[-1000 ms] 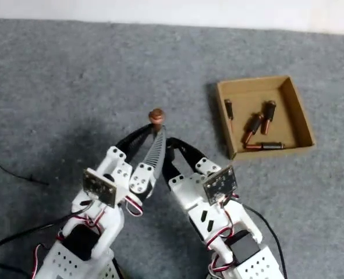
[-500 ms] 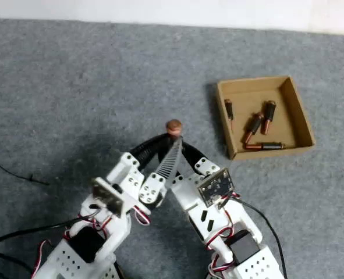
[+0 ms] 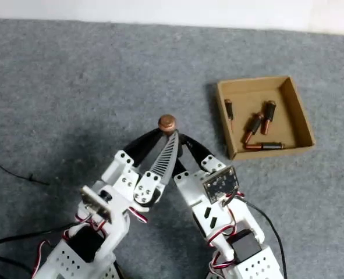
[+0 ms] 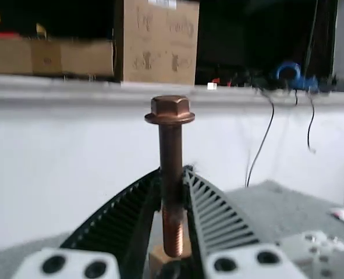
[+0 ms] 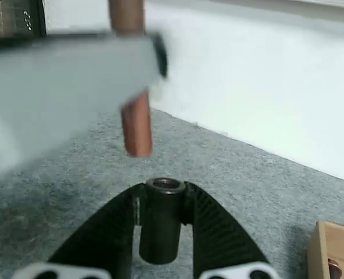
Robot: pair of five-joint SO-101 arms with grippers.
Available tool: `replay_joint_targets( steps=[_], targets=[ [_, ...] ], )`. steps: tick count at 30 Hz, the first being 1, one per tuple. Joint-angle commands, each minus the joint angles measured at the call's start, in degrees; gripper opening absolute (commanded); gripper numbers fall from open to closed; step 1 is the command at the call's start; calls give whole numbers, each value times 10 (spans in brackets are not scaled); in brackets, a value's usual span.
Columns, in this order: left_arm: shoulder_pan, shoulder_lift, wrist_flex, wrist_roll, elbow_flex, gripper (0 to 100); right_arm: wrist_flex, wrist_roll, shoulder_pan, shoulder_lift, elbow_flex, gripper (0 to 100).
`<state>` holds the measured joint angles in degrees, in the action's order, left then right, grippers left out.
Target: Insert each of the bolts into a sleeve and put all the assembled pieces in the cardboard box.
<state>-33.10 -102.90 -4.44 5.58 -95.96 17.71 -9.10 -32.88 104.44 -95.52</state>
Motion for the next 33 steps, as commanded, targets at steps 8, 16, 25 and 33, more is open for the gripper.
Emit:
replay_joint_targets(
  steps=[8, 16, 25, 33],
  targets=[
    [11, 5, -22, 2, -13, 5, -19, -4, -7, 9, -64, 5],
    [14, 5, 15, 96, -13, 5, -19, -3, -7, 9, -60, 5],
    [56, 5, 14, 103, -13, 5, -19, -5, -17, 9, -58, 5],
    [66, 5, 26, 104, -13, 5, -20, -6, -44, 9, -35, 5]
  ],
)
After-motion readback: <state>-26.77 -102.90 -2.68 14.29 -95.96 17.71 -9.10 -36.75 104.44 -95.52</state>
